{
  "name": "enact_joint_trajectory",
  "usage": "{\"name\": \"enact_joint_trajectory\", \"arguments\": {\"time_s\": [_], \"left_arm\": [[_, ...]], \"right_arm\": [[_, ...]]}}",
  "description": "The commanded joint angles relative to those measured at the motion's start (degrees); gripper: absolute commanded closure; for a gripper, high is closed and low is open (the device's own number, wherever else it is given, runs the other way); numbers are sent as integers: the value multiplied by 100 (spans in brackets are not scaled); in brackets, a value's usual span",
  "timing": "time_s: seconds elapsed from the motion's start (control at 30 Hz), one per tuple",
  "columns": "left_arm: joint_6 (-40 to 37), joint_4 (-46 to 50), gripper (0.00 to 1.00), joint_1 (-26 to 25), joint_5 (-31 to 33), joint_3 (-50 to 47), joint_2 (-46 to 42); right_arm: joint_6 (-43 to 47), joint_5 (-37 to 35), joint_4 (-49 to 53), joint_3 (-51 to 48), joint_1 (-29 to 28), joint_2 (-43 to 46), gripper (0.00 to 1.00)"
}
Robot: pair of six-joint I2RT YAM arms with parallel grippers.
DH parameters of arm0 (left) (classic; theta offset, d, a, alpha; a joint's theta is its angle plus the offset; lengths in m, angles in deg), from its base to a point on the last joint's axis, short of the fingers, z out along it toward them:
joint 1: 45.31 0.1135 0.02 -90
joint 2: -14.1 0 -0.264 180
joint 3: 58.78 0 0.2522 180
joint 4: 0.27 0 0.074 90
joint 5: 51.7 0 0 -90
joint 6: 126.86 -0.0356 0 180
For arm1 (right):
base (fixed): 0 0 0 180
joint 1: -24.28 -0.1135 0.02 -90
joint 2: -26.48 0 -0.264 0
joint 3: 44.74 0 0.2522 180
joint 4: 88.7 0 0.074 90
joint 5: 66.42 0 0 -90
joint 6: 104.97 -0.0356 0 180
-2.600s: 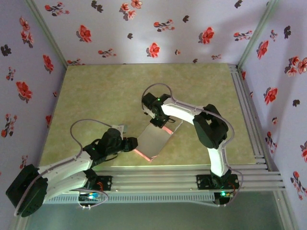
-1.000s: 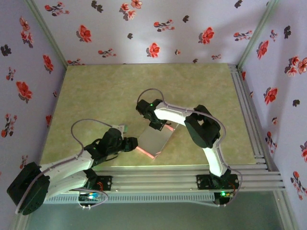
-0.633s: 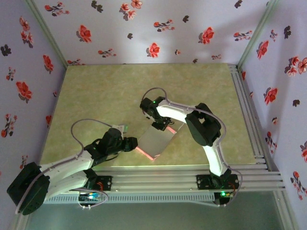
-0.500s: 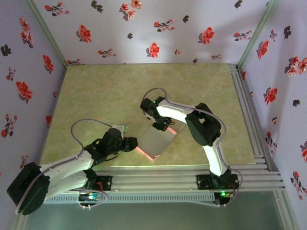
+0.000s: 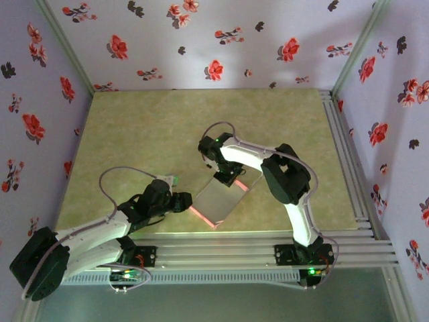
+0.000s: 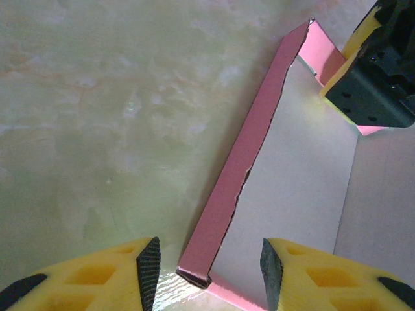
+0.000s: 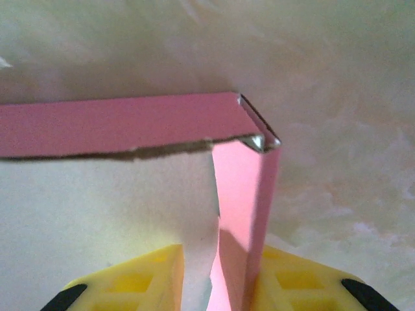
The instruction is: Fold the paper box
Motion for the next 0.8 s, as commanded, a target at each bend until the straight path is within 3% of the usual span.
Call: {"name": "enact_joint_trajectory", "arguments": {"time_s": [0.0,0.6,0.77], "left_arm": [[-159,-17,53,-38,126,69,16],[-225,-61,53,-39,96,79,59],[-248,-28,52,-43,93,69,-24]], "right_arm": [[-221,249,262,16,68,409,68],[-275,392,431,-160,190,254,68],[-240,236,303,-199,193,132,72]]}}
